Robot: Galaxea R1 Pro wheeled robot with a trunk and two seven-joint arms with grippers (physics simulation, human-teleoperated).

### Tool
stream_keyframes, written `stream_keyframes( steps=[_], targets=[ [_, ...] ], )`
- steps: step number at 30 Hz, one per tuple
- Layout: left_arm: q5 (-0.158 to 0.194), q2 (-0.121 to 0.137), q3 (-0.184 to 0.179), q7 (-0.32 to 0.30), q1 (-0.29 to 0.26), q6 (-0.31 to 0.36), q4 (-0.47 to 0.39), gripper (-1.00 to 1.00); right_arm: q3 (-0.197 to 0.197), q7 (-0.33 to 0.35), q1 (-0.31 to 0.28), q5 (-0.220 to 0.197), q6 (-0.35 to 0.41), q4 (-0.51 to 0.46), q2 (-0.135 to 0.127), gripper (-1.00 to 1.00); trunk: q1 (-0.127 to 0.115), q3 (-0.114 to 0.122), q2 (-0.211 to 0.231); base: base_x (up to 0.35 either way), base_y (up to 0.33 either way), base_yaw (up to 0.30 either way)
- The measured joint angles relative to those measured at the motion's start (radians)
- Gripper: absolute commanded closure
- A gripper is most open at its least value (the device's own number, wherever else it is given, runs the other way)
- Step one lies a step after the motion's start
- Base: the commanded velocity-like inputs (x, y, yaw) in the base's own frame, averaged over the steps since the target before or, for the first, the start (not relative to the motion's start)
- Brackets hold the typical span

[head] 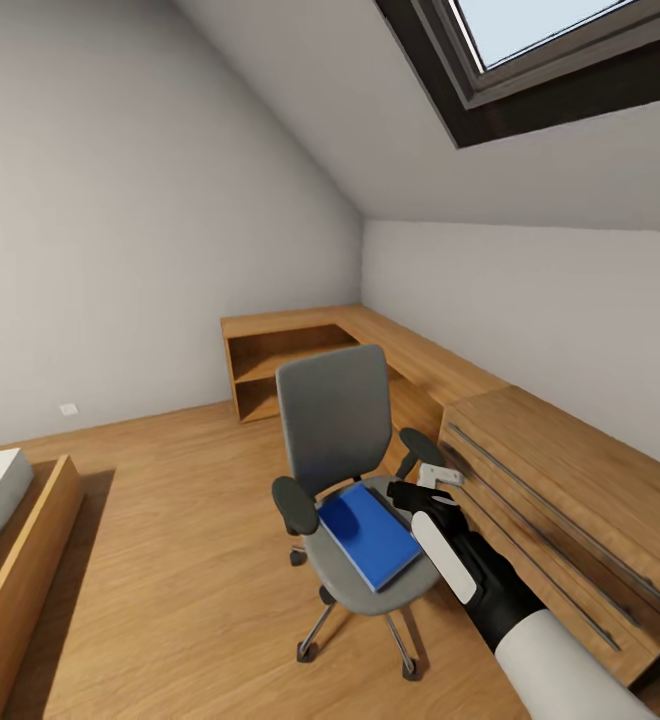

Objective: In the bedroom, organize the workspace by keeping the computer under the desk, ensuring the monitor is on the desk, placing the keyboard on the desk next to the monitor, placing the mouse on the desk next to the keyboard, moving the folder from the swivel chair onto the desk next to the mouse, stacking the notebook on top of the folder with the pen on top of the notebook, and positioning the swivel chair next to the desk.

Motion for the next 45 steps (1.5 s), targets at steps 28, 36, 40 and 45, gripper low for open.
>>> stream_keyframes(
  steps=[28,36,40,45],
  targets=[
    [0.0,-0.001,0.0,0.0,0.0,0.0,0.0,-1.0,-0.009,0.0,0.0,-0.002,-0.006,0.003,-0.005,-1.0,0.107,-0.088,-0.196,0.0,0.0,0.0],
    [0.0,-0.001,0.0,0.0,0.0,0.0,0.0,-1.0,-0.011,0.011,0.0,-0.001,-0.094,0.007,-0.008,-1.0,0.138,-0.113,-0.252,0.0,0.0,0.0],
    [0.0,-0.001,0.0,0.0,0.0,0.0,0.0,-1.0,-0.01,0.105,0.0,-0.001,-0.096,0.008,-0.011,-1.0,0.153,-0.125,-0.28,0.0,0.0,0.0],
    [-0.001,-0.002,-0.001,0.0,0.0,0.0,0.0,-1.0,-0.012,0.217,0.0,-0.004,-0.095,0.028,-0.048,-1.0,0.173,-0.141,-0.315,0.0,0.0,0.0]
  ],
)
